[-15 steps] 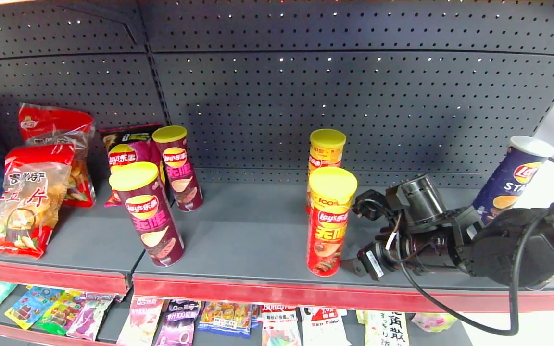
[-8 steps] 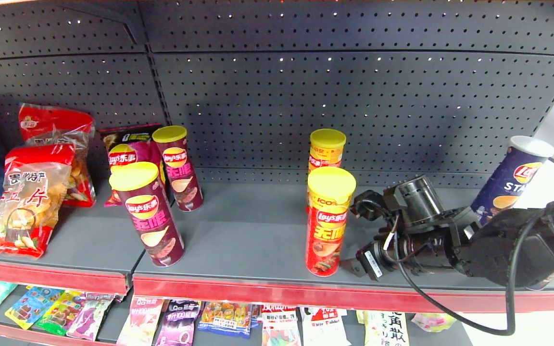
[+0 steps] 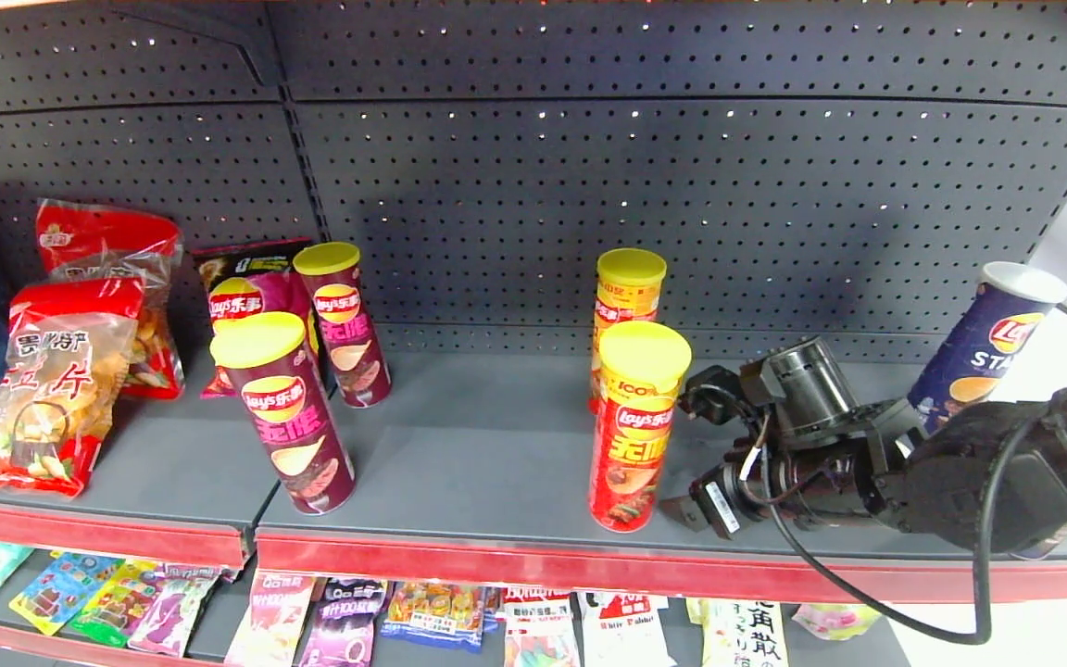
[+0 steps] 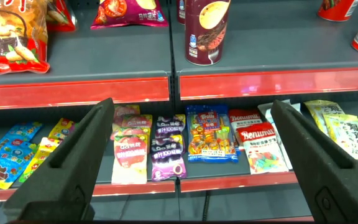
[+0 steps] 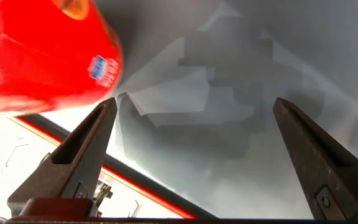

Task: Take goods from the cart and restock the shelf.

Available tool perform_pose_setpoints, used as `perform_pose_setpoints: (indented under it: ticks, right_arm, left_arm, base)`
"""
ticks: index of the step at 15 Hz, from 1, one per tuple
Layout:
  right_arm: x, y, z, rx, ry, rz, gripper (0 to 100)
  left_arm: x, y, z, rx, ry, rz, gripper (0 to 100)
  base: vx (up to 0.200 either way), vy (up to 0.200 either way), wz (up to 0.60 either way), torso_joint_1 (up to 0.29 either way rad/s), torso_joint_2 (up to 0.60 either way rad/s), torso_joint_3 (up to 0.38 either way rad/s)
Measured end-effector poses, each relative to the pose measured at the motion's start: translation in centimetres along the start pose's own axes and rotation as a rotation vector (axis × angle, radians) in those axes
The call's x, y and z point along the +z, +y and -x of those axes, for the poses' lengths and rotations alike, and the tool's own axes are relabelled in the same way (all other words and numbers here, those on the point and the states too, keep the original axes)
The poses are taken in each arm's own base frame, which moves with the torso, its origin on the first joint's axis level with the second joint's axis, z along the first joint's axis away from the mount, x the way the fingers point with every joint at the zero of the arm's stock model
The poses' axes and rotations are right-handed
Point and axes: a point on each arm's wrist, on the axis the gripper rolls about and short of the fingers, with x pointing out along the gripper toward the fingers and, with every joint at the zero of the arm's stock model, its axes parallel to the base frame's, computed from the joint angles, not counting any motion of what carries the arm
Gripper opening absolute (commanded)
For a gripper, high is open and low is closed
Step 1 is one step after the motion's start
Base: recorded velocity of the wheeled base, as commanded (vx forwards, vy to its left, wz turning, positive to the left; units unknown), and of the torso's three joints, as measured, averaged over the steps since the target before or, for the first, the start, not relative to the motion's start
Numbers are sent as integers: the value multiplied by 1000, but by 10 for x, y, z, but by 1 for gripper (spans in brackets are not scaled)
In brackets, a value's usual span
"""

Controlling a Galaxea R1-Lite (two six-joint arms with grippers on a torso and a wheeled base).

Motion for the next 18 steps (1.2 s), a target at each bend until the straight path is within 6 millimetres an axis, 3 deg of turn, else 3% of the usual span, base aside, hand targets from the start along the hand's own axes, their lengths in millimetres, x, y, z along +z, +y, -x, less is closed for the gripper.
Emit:
perform_pose_setpoints:
  ticks: [7, 18]
  right_arm:
    - [-8, -6, 11, -22, -1, -104, 100]
    - [-4, 2, -5, -39, -26, -145, 100]
  left_arm:
    - [0, 0, 0, 0, 0, 0, 100]
    - [0, 0, 0, 0, 0, 0, 100]
  base:
    - [0, 0, 0, 0, 0, 0]
    - [0, 0, 0, 0, 0, 0]
